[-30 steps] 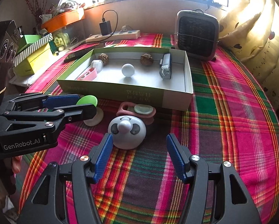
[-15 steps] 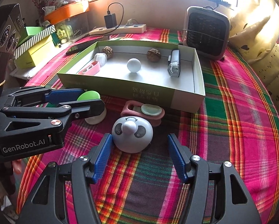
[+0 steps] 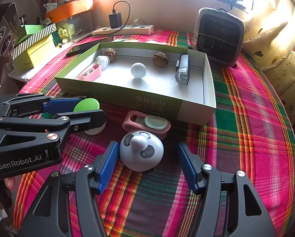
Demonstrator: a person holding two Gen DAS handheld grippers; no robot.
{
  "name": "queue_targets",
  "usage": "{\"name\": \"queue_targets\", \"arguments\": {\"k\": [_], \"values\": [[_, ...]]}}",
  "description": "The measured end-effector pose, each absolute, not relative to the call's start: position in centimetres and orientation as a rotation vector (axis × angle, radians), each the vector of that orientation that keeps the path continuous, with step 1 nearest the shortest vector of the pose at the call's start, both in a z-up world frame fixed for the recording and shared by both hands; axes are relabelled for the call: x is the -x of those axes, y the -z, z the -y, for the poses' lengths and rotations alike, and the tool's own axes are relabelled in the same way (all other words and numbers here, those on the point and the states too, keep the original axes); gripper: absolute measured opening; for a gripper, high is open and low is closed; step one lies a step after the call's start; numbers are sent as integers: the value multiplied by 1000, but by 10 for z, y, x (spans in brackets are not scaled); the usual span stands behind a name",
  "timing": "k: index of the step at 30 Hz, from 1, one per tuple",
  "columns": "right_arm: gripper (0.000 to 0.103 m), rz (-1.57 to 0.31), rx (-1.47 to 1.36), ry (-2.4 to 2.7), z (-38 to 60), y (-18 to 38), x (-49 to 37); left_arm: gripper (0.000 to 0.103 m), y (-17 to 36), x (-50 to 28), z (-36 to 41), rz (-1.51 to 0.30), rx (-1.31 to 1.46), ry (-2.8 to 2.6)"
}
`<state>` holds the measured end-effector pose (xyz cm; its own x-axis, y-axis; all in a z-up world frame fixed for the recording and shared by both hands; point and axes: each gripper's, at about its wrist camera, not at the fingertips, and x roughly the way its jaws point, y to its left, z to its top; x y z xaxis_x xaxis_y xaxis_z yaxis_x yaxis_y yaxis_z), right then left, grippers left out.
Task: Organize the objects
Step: 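Close the left tool on the green mushroom while the right tool grasps the panda figure, then lift the green mushroom and panda figure with both tools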
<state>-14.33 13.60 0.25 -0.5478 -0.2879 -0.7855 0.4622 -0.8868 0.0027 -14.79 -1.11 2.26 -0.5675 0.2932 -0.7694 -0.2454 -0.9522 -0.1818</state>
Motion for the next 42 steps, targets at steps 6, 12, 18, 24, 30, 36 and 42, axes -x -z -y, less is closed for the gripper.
{"name": "queue_targets", "arguments": {"k": [6, 12, 18, 24, 30, 36, 42], "values": [[55, -285, -1172, 2424, -139, -3, 142, 31, -23, 147, 10, 72, 1259, -2535], [45, -280, -1168, 2427, -140, -4, 141, 31, -23, 147, 10, 81, 1255, -2534], [44, -271, -1165, 2427, -141, -4, 141, 31, -23, 146, 11, 74, 1254, -2537], [44, -269, -1166, 2428, -142, -4, 140, 31, -23, 146, 11, 79, 1255, -2537], [44, -268, -1165, 2429, -142, -4, 140, 31, -23, 145, 10, 78, 1255, -2538], [44, -263, -1162, 2431, -144, -5, 140, 31, -24, 144, 11, 69, 1254, -2538], [44, -257, -1157, 2431, -145, -6, 139, 31, -24, 143, 11, 75, 1252, -2539]]}}
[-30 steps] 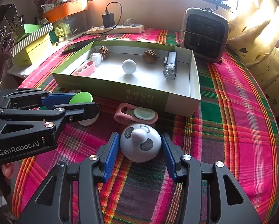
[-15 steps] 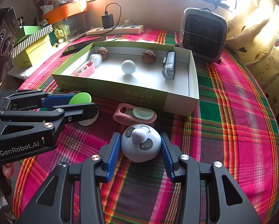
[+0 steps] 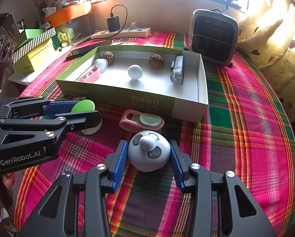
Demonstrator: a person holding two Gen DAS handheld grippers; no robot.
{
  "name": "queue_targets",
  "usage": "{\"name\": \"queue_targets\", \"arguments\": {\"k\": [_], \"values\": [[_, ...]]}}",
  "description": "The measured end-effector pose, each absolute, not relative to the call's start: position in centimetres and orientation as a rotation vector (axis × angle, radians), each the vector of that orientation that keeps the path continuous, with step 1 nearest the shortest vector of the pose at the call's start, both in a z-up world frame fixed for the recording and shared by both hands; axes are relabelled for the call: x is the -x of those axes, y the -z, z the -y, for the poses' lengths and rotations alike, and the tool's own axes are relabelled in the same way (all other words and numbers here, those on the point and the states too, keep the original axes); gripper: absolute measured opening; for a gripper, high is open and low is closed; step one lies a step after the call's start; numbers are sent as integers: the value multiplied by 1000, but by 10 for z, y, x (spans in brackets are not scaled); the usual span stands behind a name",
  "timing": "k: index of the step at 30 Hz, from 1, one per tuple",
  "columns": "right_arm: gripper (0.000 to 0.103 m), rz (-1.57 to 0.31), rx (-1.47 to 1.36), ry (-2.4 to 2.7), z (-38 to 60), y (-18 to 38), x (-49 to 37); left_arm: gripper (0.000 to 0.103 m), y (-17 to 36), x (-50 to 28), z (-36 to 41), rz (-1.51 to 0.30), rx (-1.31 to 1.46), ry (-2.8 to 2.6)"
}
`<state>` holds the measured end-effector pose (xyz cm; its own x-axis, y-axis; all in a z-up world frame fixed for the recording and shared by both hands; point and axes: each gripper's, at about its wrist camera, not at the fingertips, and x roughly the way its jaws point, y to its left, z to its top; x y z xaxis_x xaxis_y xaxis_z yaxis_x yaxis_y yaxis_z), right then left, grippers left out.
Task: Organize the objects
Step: 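Lift the green mushroom and panda figure with both tools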
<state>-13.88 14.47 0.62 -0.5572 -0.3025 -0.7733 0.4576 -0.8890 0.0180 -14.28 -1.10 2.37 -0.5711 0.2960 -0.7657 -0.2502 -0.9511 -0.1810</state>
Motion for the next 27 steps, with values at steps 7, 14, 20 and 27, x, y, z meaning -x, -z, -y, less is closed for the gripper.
{"name": "queue_targets", "arguments": {"k": [7, 14, 20, 27], "values": [[44, -242, -1148, 2439, -147, -8, 137, 31, -25, 135, 15, 94, 1235, -2539], [44, -231, -1134, 2440, -147, -12, 134, 31, -31, 129, 16, 101, 1210, -2546], [44, -220, -1119, 2446, -150, -17, 133, 31, -35, 127, 17, 105, 1199, -2552], [44, -218, -1111, 2451, -150, -19, 133, 31, -40, 126, 14, 94, 1184, -2557]]}}
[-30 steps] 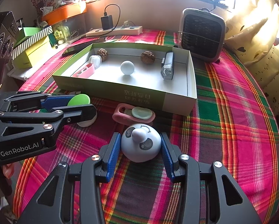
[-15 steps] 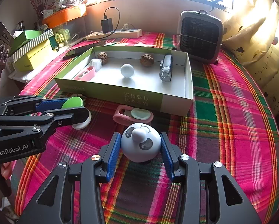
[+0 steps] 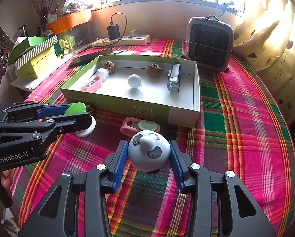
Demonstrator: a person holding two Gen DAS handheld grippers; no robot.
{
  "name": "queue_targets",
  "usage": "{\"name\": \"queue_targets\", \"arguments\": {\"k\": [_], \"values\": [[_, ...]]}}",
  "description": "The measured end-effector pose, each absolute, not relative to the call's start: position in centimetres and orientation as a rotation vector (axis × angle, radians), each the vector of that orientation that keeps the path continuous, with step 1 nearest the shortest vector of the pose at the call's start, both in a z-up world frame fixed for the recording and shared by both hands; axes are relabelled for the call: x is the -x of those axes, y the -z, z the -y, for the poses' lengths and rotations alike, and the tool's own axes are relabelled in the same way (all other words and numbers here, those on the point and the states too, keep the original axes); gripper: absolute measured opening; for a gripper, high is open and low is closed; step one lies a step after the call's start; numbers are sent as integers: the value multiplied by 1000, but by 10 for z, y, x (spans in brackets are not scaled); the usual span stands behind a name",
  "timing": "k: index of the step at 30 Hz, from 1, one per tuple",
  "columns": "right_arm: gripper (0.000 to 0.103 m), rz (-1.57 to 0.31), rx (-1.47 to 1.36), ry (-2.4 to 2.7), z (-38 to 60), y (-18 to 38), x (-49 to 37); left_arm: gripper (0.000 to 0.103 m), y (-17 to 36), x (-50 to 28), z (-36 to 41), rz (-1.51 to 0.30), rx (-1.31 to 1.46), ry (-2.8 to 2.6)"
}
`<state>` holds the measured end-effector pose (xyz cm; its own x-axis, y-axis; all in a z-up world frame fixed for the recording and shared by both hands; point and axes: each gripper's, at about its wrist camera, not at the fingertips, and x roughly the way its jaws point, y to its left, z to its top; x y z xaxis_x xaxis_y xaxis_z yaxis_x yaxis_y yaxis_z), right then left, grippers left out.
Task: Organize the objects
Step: 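Lift the green mushroom and panda figure with both tools, then carry the green mushroom and panda figure with both tools over the tray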
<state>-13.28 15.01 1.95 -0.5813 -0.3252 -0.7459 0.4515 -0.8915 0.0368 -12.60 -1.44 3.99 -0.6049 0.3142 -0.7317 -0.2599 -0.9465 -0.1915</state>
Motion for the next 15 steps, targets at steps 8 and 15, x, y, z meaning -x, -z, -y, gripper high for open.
{"name": "queue_targets", "arguments": {"k": [8, 15], "values": [[44, -215, -1094, 2458, -150, -26, 133, 31, -47, 129, 15, 90, 1163, -2567], [44, -211, -1062, 2475, -150, -35, 136, 31, -55, 133, 15, 66, 1141, -2583]]}}
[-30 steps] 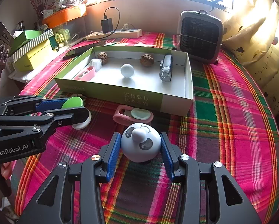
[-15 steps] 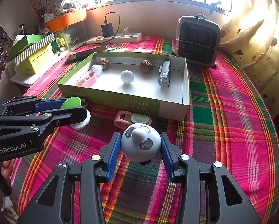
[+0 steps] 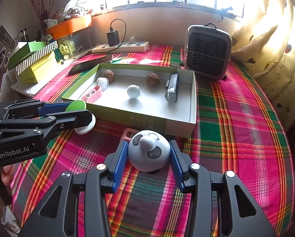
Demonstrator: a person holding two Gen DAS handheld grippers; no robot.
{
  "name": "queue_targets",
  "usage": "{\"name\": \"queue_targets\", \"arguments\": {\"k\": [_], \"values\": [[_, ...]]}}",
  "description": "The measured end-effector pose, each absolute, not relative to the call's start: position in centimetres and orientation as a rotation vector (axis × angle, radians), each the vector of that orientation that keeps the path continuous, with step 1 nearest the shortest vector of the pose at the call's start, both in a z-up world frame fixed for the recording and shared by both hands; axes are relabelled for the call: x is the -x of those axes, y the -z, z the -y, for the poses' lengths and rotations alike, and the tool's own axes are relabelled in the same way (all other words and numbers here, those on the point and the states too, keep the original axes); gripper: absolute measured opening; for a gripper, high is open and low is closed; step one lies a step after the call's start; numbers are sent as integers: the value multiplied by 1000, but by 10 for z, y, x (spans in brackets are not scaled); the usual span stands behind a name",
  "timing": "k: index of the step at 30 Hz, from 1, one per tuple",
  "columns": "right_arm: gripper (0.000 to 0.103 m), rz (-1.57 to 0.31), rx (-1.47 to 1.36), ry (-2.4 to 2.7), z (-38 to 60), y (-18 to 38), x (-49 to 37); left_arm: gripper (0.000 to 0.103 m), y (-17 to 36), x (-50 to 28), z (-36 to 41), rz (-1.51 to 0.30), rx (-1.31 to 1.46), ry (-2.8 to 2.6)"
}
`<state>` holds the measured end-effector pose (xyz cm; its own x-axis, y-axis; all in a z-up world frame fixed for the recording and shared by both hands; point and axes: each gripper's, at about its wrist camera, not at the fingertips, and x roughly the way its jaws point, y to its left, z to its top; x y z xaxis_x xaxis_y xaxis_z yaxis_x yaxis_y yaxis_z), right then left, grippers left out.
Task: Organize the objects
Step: 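Carry the green mushroom and panda figure with both tools over the tray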
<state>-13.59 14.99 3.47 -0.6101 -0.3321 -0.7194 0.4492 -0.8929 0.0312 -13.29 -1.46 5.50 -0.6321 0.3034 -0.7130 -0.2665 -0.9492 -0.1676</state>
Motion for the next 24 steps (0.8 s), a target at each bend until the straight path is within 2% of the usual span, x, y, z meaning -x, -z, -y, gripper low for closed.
{"name": "queue_targets", "arguments": {"k": [24], "values": [[44, -228, -1035, 2488, -138, -48, 179, 31, -62, 183, 28, 92, 1137, -2601]]}}
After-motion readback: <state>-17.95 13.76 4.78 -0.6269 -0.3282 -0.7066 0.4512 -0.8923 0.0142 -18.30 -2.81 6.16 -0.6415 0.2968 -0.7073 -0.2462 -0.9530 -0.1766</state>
